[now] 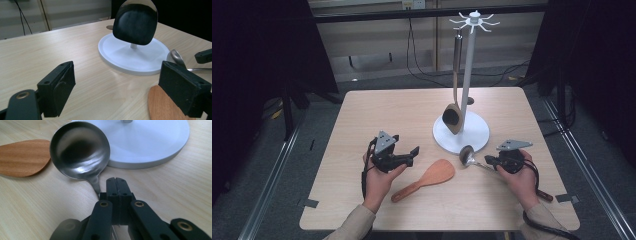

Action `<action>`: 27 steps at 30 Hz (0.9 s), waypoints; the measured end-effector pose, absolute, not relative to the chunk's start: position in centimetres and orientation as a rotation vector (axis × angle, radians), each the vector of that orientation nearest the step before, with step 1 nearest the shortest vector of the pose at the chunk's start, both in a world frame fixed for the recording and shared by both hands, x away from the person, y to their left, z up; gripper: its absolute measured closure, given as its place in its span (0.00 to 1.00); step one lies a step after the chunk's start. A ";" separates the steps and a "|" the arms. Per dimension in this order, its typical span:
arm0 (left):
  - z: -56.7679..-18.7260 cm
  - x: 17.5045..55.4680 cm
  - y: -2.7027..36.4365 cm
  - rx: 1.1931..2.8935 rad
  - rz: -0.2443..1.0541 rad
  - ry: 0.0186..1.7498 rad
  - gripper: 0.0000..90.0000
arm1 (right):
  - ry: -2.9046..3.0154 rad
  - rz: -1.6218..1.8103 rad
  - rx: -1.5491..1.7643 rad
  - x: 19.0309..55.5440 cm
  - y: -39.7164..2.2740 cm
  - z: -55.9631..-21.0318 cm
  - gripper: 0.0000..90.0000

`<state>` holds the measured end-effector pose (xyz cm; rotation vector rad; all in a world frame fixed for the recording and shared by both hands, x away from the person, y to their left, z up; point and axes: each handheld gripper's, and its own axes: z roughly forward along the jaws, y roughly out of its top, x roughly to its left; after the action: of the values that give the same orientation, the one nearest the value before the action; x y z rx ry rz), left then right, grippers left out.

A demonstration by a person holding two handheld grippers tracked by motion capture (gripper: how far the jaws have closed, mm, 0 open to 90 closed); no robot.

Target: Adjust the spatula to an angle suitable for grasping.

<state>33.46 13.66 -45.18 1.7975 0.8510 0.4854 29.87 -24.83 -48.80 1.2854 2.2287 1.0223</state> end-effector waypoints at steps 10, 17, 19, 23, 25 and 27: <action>-45.3 33.3 14.1 1.797 0.481 0.866 0.15 | 2.260 0.988 1.336 30.8 -24.0 -49.6 1.00; -45.3 33.3 14.1 1.791 0.475 0.872 0.15 | 2.309 0.988 1.318 31.1 -23.5 -50.1 1.00; -45.3 33.3 14.1 1.807 0.486 0.872 0.15 | 2.320 0.981 1.311 31.1 -23.4 -50.2 1.00; -45.4 33.4 14.0 1.805 0.479 0.865 0.15 | 2.349 0.996 1.280 30.8 -23.2 -50.1 1.00; -45.3 33.4 13.9 1.807 0.472 0.860 0.15 | 2.368 1.001 1.268 30.6 -23.1 -50.1 1.00; -45.3 33.4 13.6 1.801 0.461 0.856 0.15 | 2.379 1.006 1.256 30.4 -22.9 -50.1 1.00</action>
<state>33.43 13.63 -45.30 1.8006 0.8561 0.4612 30.40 -22.95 -50.08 1.2556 2.3795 1.0059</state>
